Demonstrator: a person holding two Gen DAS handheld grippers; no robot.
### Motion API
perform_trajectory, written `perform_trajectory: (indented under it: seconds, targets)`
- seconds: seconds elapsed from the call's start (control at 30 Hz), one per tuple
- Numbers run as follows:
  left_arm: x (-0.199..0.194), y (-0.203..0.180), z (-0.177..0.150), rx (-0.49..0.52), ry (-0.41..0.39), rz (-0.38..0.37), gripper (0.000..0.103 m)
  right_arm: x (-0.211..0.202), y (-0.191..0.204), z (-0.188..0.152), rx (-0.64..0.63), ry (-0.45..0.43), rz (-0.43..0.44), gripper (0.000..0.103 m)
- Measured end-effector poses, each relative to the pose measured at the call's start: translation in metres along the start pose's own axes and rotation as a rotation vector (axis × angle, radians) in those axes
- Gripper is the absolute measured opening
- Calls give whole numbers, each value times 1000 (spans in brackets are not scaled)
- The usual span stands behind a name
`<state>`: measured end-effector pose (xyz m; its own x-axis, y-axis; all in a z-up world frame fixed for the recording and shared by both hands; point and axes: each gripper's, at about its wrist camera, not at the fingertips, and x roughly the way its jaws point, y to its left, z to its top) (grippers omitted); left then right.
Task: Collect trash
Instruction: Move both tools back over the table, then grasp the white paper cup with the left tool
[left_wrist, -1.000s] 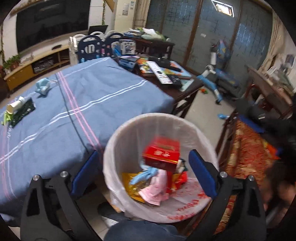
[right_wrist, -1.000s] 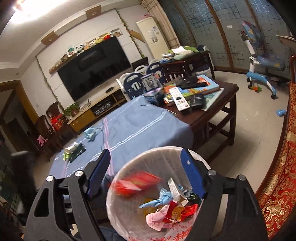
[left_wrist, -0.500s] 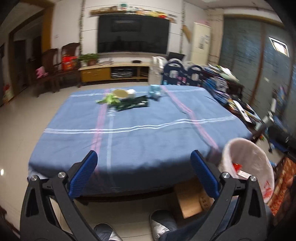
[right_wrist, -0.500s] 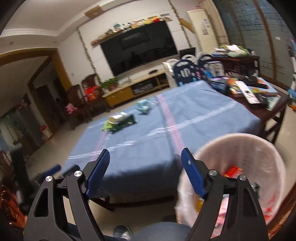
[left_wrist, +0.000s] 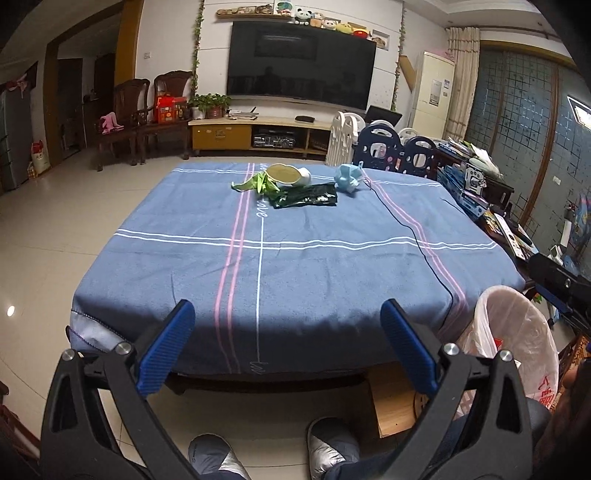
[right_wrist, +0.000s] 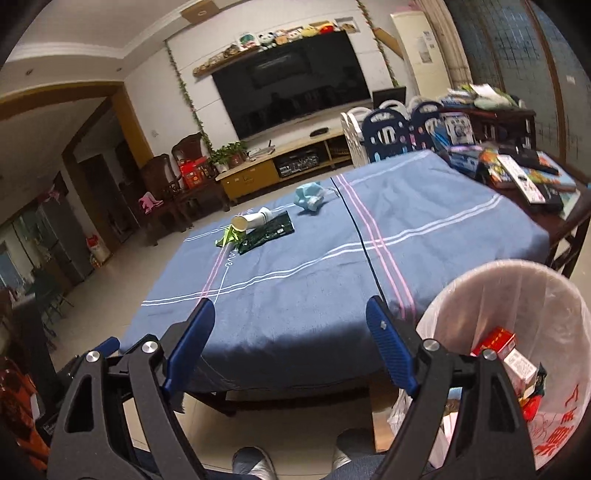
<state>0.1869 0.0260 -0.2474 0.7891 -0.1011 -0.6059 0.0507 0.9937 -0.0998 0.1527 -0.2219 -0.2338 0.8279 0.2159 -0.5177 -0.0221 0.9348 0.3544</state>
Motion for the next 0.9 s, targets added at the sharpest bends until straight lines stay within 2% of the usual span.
perform_trajectory:
  seconds: [0.23, 0.33, 0.37, 0.43, 0.53, 0.67, 0.77, 0.9]
  targets:
    - [8, -1, 1, 1, 22, -17, 100, 3, 5, -3, -20, 12, -2, 82]
    - [18, 9, 16, -67, 28, -83, 100, 6, 4, -3, -15, 26, 1, 82]
    - [28, 15, 27, -111, 37, -127, 100, 8, 3, -2, -11, 31, 2, 82]
    - [45, 21, 46, -152, 42, -163, 100, 10, 3, -2, -6, 38, 3, 82]
    - [84, 26, 91, -194, 35, -202, 99, 14, 4, -2, -9, 50, 6, 82]
    - [156, 25, 153, -202, 76, -225, 88, 22, 6, -1, -11, 63, 25, 82]
    - [216, 22, 183, -233, 124, -225, 83, 30, 11, 0, -30, 76, 39, 82]
    - [282, 19, 201, -263, 191, -212, 77, 42, 16, 2, -45, 94, 52, 82]
